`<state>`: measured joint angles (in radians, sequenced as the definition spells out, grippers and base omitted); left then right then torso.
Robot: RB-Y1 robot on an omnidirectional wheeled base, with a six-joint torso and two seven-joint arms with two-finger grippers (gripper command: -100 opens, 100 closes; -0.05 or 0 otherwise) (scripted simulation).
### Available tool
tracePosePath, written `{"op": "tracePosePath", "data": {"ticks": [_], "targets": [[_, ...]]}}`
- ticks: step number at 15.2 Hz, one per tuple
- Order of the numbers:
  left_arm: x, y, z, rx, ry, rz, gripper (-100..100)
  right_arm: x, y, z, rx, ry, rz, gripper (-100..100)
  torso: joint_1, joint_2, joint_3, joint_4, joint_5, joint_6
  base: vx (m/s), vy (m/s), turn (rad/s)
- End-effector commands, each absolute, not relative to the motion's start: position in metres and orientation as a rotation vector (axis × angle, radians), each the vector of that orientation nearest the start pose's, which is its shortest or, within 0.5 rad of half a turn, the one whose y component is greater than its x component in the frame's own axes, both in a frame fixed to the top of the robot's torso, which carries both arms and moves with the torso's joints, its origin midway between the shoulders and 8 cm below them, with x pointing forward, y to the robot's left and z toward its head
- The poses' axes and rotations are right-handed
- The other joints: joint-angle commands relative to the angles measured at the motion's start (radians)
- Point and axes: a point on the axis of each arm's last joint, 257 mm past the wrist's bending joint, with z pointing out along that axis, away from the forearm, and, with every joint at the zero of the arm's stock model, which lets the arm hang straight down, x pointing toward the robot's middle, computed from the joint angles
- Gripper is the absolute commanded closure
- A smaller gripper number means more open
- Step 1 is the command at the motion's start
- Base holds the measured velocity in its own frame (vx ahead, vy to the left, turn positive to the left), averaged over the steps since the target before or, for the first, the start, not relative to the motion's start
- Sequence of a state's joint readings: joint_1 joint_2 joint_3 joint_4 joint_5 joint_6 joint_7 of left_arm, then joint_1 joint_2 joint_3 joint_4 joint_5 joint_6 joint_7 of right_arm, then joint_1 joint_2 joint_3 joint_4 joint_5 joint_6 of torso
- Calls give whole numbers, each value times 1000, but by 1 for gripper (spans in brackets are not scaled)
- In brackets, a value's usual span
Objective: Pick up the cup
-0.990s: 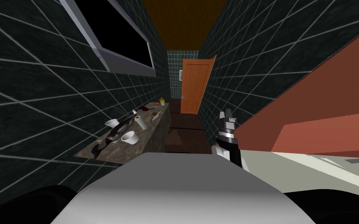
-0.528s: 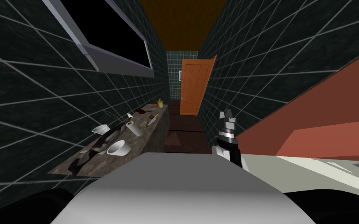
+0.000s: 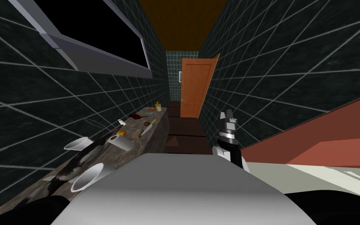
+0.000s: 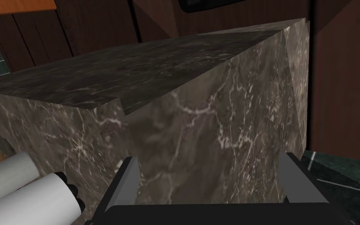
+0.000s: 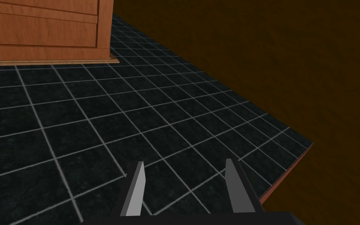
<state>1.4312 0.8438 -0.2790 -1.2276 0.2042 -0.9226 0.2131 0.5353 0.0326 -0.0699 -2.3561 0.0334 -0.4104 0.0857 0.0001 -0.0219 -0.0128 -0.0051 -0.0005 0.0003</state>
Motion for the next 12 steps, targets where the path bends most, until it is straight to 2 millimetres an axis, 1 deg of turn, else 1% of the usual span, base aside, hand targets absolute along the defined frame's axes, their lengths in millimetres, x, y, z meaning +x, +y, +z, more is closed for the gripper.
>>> {"op": "tracePosePath", "data": {"ticks": [1, 2, 4, 5, 6, 8, 9, 10, 11, 12], "targets": [[-221, 439, -366, -1764, 2052, -511, -100, 336, -306, 31, 655, 654, 1105, 0, 0, 0, 0, 0, 0, 0, 210, 4, -3], [-248, 445, -351, -1813, 2079, -468, -100, 336, -306, 31, 655, 654, 1105, 0, 0, 3, 1, 0, 0, 0, 206, -32, -14], [-252, 447, -350, -1816, 2084, -454, -100, 336, -306, 31, 655, 654, 1105, 0, -2, 5, 3, 1, 0, 0, 175, -15, -4], [-255, 448, -350, -1818, 2086, -447, -100, 336, -306, 31, 655, 654, 1105, 0, -1, 8, 4, 2, 0, 0, 83, 10, 4], [-283, 455, -334, -1866, 2114, -393, -100, 336, -306, 31, 655, 654, 1105, 0, -1, 11, 6, 3, 0, 0, 133, 16, -8], [-286, 457, -333, -1867, 2118, -383, -100, 336, -306, 31, 655, 654, 1105, 0, 1, 10, 6, 3, 0, 0, 158, 16, -3], [-313, 464, -315, -1912, 2145, -323, -100, 336, -306, 31, 655, 654, 1105, 0, 1, 11, 6, 3, 0, 0, 201, 11, -9], [-313, 464, -315, -1913, 2146, -322, -100, 336, -306, 31, 655, 654, 1105, 0, 0, 9, 5, 2, 0, 0, 225, 22, -4], [-337, 471, -297, -1954, 2170, -264, -100, 336, -306, 31, 655, 654, 1105, 0, 1, 7, 4, 2, 0, 0, 262, 29, -4], [-337, 471, -297, -1954, 2170, -264, -100, 336, -306, 31, 655, 654, 1105, 0, 1, 5, 3, 1, 0, 0, 273, 19, 2]]}}
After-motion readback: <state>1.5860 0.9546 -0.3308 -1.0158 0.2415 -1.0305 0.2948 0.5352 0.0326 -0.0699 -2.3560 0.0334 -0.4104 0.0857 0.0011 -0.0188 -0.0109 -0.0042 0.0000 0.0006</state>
